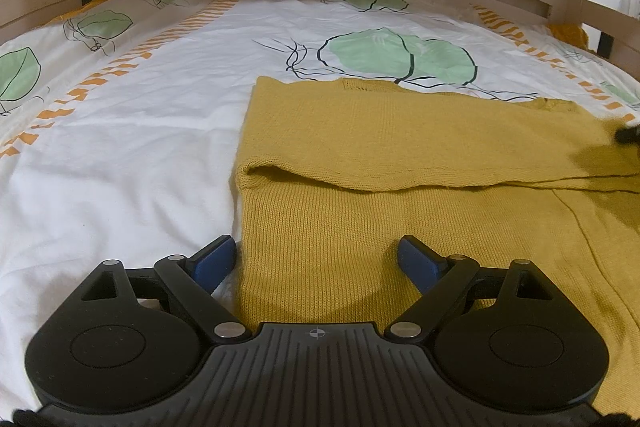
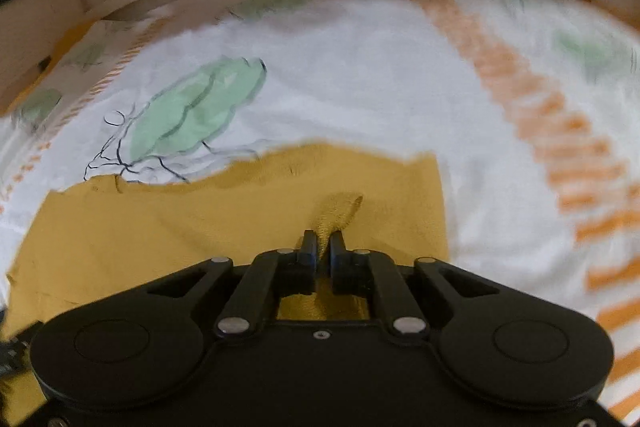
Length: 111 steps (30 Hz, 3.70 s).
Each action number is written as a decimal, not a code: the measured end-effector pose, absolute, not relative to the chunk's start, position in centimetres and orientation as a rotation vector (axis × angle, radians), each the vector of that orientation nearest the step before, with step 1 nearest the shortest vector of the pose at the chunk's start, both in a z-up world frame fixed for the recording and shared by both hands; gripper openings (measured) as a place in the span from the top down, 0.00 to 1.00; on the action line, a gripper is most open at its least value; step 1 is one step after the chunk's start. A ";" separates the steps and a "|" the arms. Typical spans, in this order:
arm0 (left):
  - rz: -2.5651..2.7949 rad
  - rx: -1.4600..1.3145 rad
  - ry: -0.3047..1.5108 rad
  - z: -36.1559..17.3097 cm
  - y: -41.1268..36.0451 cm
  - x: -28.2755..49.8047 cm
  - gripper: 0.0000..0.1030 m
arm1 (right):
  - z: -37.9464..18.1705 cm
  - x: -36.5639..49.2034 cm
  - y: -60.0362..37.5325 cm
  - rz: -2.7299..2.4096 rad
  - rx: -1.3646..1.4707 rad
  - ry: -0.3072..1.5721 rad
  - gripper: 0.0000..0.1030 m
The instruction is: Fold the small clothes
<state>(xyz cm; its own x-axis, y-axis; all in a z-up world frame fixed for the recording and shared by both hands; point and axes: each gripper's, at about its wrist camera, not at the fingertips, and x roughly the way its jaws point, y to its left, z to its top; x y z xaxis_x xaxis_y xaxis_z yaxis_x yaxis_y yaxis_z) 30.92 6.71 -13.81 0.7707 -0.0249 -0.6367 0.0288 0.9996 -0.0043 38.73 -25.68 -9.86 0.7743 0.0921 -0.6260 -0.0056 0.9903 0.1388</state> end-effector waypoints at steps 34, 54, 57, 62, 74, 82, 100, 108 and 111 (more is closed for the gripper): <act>-0.127 0.007 0.868 -10.9 9.1 26.9 0.22 | -8.6 19.5 -27.5 -0.014 0.356 0.817 0.23; -0.093 0.025 0.939 -6.3 13.6 12.1 0.34 | -6.9 9.0 -26.4 0.023 0.313 0.773 0.22; -0.078 0.108 0.911 -6.1 12.4 10.6 0.34 | -6.8 8.0 -26.2 0.023 0.302 0.774 0.22; -0.098 0.151 0.901 -6.8 11.0 9.1 0.34 | -7.1 6.7 -25.8 0.027 0.281 0.793 0.17; -0.220 0.143 0.956 -8.6 10.3 9.7 0.25 | -8.5 5.7 -24.0 0.071 0.150 0.775 0.05; -0.265 0.130 0.975 -8.9 10.2 10.0 0.25 | -8.9 5.9 -23.8 0.113 0.147 0.782 0.01; -0.283 0.042 0.973 -8.8 11.5 10.2 0.61 | -8.8 6.2 -24.0 0.155 0.232 0.822 0.13; -0.273 -0.027 0.971 -8.9 12.3 10.3 0.79 | -8.5 6.2 -25.0 0.128 0.275 0.825 0.35; -0.272 -0.026 0.969 -8.8 12.3 10.3 0.79 | -8.3 6.4 -25.3 0.121 0.307 0.835 0.35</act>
